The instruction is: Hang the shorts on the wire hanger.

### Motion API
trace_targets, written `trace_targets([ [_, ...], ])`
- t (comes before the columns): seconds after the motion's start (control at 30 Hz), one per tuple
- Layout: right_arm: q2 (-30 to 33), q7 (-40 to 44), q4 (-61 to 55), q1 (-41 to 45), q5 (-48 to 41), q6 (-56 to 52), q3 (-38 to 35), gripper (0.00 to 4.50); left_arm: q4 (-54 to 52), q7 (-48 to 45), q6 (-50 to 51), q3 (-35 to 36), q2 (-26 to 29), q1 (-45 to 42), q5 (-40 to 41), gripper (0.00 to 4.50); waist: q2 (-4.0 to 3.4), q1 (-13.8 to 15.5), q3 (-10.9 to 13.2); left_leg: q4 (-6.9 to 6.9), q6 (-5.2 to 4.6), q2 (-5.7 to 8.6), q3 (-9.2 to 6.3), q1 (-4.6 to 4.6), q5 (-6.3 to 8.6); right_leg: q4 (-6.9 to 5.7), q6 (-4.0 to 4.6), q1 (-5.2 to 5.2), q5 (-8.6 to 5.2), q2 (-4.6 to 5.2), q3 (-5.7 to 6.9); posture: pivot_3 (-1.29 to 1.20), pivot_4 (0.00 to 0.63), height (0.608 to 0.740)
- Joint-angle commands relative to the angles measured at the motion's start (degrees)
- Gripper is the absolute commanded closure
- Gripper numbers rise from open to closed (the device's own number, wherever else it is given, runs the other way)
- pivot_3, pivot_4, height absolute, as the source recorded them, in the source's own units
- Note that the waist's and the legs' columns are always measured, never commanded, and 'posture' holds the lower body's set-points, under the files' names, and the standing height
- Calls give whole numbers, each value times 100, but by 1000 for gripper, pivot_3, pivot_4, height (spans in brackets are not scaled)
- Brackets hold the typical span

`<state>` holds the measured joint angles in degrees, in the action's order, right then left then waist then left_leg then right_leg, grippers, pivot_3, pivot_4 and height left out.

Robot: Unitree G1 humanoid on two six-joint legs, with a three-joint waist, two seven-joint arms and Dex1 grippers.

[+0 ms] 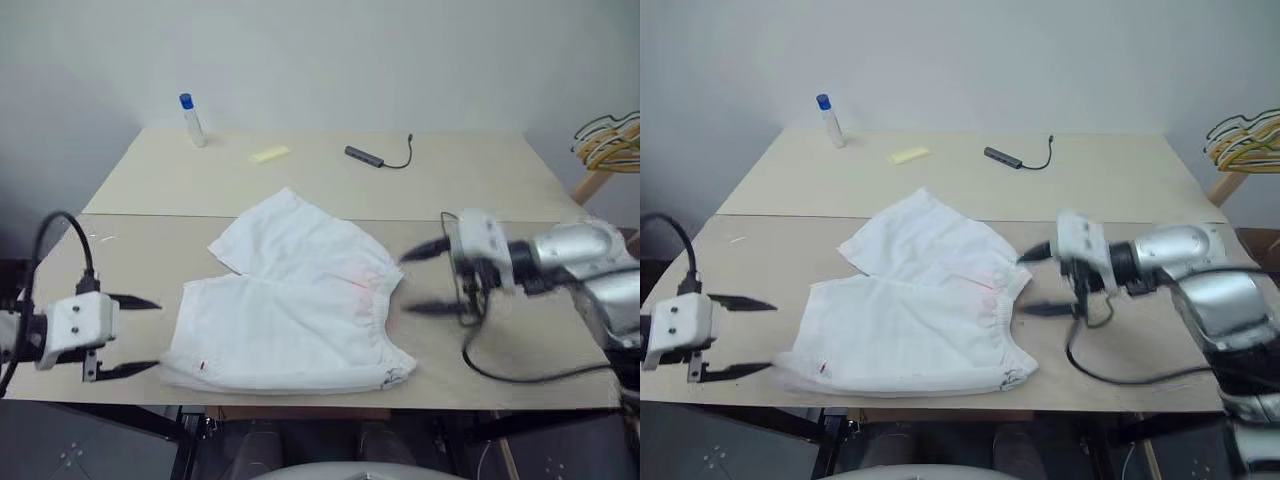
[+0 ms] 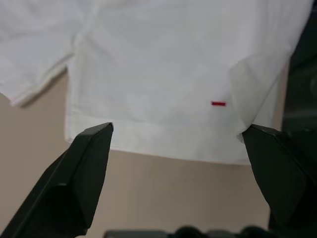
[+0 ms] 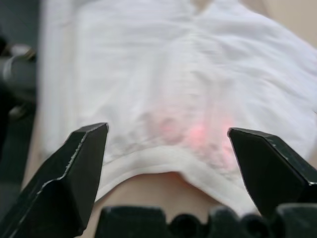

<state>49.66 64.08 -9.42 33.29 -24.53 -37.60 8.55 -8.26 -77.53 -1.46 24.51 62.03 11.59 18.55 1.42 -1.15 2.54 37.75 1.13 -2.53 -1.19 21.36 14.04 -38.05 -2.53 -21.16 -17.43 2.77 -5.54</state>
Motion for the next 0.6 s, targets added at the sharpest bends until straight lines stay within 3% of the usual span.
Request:
trace_targets([
  [0.03, -511, -997, 856, 547, 442, -1182, 233, 0, -232, 213, 442, 101, -152, -396, 613, 21, 0, 5, 0, 0, 0, -7, -2, 9, 0, 2, 3, -8, 2, -8, -1, 12, 0, 740],
  [0.17, -1029, -1459, 1731, 876, 786, -1410, 392, 0, -412, -130, 860, 439, -159, -419, 1335, 21, 1, -6, -2, 2, 7, -18, -3, 76, 4, -9, 12, -77, 8, -21, -2, 8, 0, 740],
  [0.23, -1221, -1363, 2106, 975, 861, -1359, 519, 0, -354, -122, 888, 577, -118, -429, 1330, 21, -2, -6, 0, 9, 7, -18, -2, 107, 3, -29, 14, -114, 10, -22, -4, 20, 0, 740],
  [0.43, -1624, -1370, 3101, 1222, 1248, -1000, 728, 0, -480, 12, 730, 408, -217, -275, 961, 21, -5, -28, 2, 9, 7, -21, -2, 84, 2, -39, 18, -100, 12, -30, -4, 36, 0, 740],
  [0.53, -1695, -1177, 3454, 1348, 1372, -898, 796, 531, -593, 139, 697, 298, -314, -245, 859, 0, -6, -41, 2, 9, 7, -22, -3, 83, 2, -42, 19, -100, 12, -33, -4, 45, 0, 740],
  [0.6, -1713, -1055, 3597, 1410, 1422, -850, 823, 1230, -661, 187, 701, 260, -365, -221, 827, 0, -6, -34, 2, 9, 7, -22, -3, 88, 2, -41, 19, -103, 12, -32, -3, 48, 0, 740],
])
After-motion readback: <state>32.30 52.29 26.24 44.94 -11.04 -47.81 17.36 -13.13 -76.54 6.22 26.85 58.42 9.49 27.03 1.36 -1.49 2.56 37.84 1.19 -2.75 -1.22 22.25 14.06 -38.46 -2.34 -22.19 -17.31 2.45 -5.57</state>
